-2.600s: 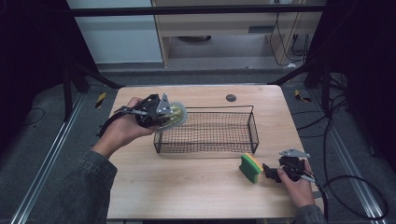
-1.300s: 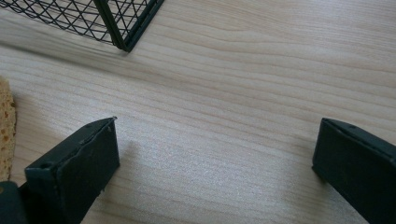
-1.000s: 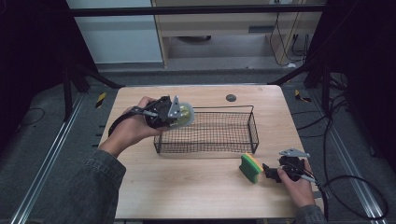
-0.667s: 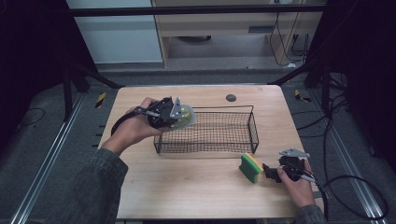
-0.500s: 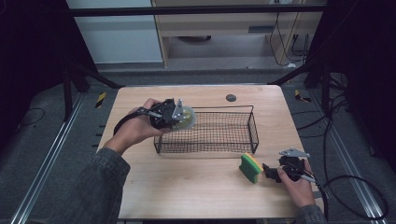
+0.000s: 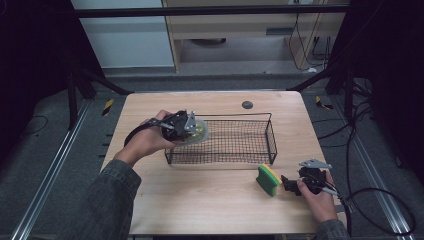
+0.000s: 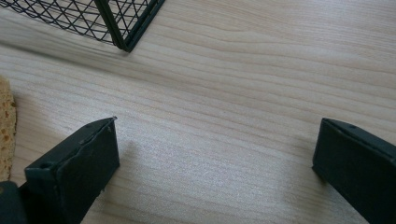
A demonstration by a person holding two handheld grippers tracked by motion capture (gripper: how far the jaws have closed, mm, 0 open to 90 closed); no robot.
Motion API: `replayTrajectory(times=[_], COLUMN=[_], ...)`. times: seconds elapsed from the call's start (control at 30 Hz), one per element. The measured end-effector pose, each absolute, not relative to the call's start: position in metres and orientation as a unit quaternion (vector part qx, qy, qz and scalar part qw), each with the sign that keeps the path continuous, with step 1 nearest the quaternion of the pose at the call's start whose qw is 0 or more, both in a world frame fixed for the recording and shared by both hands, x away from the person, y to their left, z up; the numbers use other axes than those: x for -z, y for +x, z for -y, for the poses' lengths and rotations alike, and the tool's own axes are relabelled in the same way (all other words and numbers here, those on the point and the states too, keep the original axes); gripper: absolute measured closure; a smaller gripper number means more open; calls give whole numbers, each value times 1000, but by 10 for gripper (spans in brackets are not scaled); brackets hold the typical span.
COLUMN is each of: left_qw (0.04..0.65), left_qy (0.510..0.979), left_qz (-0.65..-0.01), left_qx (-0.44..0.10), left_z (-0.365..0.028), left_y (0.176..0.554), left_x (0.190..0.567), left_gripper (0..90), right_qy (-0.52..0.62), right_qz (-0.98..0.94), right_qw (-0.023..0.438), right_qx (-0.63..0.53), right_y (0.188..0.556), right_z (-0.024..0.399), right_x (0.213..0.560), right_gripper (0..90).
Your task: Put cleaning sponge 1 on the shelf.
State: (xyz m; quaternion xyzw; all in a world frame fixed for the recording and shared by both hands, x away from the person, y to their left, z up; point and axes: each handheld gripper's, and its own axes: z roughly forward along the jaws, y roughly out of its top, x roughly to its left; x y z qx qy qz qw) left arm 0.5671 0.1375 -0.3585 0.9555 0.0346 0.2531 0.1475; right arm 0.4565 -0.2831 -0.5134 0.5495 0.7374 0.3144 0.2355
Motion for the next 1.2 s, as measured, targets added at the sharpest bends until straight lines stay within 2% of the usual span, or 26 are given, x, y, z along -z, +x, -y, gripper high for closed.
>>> replayTrajectory(times=[1.2], left_qw=[140], left_qy=[966], left_qz=[-48], left_qx=[-210], left_z=[-140], left_y=[581], left_x=[394], left_gripper=[707], right_qy=[550], right_qz=[-737], right_qw=[235], right_qx=[-315], right_y=[456], right_z=[283], right_x=[513], right_gripper=[7])
